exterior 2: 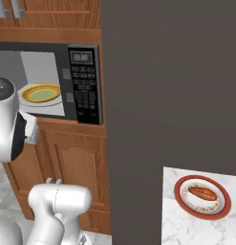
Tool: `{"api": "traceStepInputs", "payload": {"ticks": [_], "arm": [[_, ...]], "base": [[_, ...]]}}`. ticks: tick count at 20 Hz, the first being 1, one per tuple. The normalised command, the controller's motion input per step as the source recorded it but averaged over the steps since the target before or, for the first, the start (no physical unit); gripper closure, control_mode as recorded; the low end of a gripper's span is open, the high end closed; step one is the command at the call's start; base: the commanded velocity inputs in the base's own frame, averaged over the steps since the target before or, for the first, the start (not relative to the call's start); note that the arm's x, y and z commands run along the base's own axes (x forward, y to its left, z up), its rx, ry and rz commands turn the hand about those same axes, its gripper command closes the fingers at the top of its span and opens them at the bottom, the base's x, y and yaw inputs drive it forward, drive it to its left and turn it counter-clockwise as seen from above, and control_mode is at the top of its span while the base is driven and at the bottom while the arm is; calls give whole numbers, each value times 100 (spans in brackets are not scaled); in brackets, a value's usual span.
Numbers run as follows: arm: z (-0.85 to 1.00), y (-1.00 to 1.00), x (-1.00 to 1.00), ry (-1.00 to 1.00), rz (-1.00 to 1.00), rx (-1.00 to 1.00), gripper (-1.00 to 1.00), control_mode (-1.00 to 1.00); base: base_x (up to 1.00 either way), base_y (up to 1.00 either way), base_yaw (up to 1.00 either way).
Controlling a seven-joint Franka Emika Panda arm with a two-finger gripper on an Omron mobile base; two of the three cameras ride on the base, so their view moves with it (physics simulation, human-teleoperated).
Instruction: Pick the sweet potato from the counter and place it in the microwave. Then turn on the microwave.
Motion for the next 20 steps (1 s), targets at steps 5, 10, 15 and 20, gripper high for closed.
{"api": "traceStepInputs", "payload": {"ticks": [5,10,15,20], "arm": [[0,-93,0,0,-46,-16,-100,-100],[0,-88,0,0,-46,-9,-100,-100],[0,-94,0,0,-47,0,-100,-100],[-6,-91,0,1,-44,0,-100,-100]], "base": [[0,0,0],[0,0,0],[0,0,0],[0,0,0]]}}
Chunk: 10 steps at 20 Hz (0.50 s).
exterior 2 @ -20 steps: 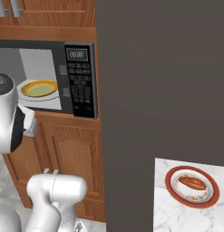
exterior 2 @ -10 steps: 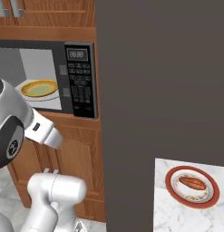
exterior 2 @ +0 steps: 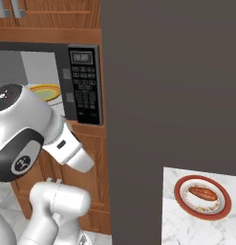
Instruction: Pick the sweet potato from the counter and place it in the microwave. Then turn on the microwave.
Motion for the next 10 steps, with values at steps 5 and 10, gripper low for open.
{"api": "traceStepInputs", "payload": {"ticks": [5,10], "arm": [[-22,-92,0,0,-35,2,-100,-100],[-24,-85,0,0,-31,6,-100,-100]], "base": [[0,0,0],[0,0,0]]}}
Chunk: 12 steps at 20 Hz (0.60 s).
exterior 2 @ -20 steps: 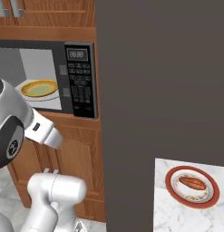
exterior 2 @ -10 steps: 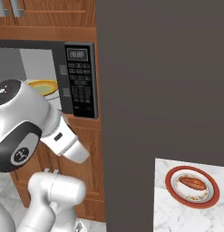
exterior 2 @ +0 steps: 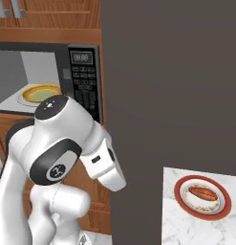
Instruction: Pick the sweet potato from the counter and place it in the microwave. Then turn on the microwave.
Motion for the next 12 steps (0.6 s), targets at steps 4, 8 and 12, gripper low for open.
{"api": "traceStepInputs", "payload": {"ticks": [4,8,12], "arm": [[-10,-82,0,6,-26,16,-100,-100],[-6,-73,0,9,-23,23,-100,-100],[-17,-61,0,7,-21,22,-100,-100]], "base": [[0,0,0],[0,0,0],[0,0,0]]}}
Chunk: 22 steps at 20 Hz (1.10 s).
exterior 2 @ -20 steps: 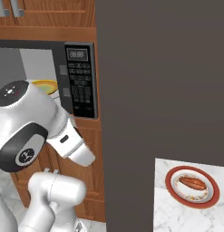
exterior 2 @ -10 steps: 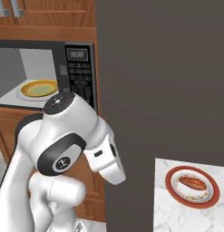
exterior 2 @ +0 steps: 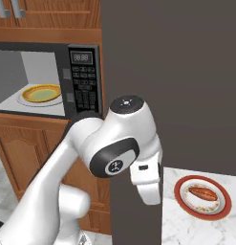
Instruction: Pick the sweet potato from the counter and place it in the microwave. Then turn on the microwave.
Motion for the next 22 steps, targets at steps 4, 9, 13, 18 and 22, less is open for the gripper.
{"api": "traceStepInputs", "payload": {"ticks": [4,9,13,18,22], "arm": [[-39,-45,0,0,-20,15,-100,-100],[-55,-26,4,0,-19,8,-100,-100],[-43,-20,31,0,-18,1,-100,-100],[-19,-27,44,0,-16,1,-100,-100],[-13,-29,39,1,-14,3,-100,-100]], "base": [[0,0,0],[0,0,0],[0,0,0],[0,0,0],[0,0,0]]}}
